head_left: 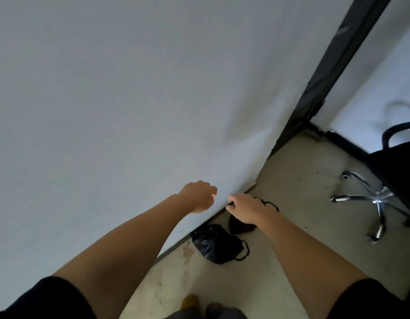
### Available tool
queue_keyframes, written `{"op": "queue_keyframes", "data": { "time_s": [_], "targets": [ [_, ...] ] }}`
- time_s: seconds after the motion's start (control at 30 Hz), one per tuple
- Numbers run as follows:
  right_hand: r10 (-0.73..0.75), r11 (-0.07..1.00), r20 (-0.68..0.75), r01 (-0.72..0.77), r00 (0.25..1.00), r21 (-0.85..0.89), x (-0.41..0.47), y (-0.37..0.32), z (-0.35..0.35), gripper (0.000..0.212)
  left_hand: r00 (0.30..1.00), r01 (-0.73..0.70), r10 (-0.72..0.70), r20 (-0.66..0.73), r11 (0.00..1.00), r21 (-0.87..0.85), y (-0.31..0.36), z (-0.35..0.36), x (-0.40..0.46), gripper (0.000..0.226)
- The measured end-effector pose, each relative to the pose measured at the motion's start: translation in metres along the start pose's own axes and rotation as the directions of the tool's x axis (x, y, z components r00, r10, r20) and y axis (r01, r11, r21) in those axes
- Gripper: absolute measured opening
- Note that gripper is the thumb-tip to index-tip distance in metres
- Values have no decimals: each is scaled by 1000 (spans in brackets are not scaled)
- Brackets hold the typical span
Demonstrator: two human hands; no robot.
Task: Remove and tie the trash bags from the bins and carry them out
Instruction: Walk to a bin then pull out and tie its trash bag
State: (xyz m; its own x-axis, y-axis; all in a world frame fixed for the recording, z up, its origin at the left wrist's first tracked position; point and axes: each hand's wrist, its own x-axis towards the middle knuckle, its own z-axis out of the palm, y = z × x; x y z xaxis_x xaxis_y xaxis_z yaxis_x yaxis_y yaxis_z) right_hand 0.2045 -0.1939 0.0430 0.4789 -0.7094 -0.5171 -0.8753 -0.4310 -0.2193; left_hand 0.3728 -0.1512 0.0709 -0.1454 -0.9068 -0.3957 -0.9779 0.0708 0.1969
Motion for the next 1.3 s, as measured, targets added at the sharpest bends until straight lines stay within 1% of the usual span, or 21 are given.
{"op": "queue_keyframes", "data": {
  "time_s": [0.17, 0.27, 0.33, 0.43, 0.6, 0.73, 0.87, 1.0, 1.07, 1.13, 1.23, 1.3],
  "targets": [
    [-82, 994, 49, 86, 995, -66, 1, -11, -2, 43, 994, 107, -107, -6, 994, -21, 3, 6, -25, 36],
    [-157, 981, 96, 167, 983, -103, 7, -13, -3, 44, 973, 230, -232, -10, 969, -92, 7, 16, -38, 36],
    [-216, 960, 137, 236, 967, -151, 9, -15, -2, 43, 942, 332, -336, 0, 931, -152, 11, 28, -52, 35],
    [-327, 902, 218, 372, 920, -218, 11, -22, 5, 43, 869, 486, -494, 38, 834, -263, 24, 53, -74, 35],
    [-443, 782, 389, 560, 808, -275, 1, -44, 33, 44, 712, 667, -688, 139, 601, -440, 60, 97, -130, 34],
    [-513, 626, 524, 714, 680, -313, -28, -78, 67, 44, 520, 784, -827, 212, 364, -503, 88, 134, -191, 36],
    [-575, 444, 614, 837, 541, -320, -68, -120, 106, 43, 343, 821, -892, 293, 133, -555, 120, 174, -255, 35],
    [-559, 217, 725, 915, 402, -339, -126, -159, 152, 44, 158, 807, -917, 366, -94, -583, 173, 211, -322, 35],
    [-539, 99, 771, 934, 340, -343, -164, -173, 183, 44, 71, 785, -905, 419, -208, -584, 209, 233, -357, 35],
    [-519, 12, 812, 952, 268, -307, -208, -179, 216, 42, -6, 766, -881, 473, -308, -564, 249, 258, -388, 35],
    [-496, -100, 853, 966, 160, -240, -279, -177, 259, 42, -89, 734, -843, 531, -416, -537, 309, 291, -427, 37],
    [-479, -152, 870, 964, 120, -216, -322, -173, 281, 44, -128, 705, -816, 564, -475, -527, 343, 310, -448, 37]
  ]
}}
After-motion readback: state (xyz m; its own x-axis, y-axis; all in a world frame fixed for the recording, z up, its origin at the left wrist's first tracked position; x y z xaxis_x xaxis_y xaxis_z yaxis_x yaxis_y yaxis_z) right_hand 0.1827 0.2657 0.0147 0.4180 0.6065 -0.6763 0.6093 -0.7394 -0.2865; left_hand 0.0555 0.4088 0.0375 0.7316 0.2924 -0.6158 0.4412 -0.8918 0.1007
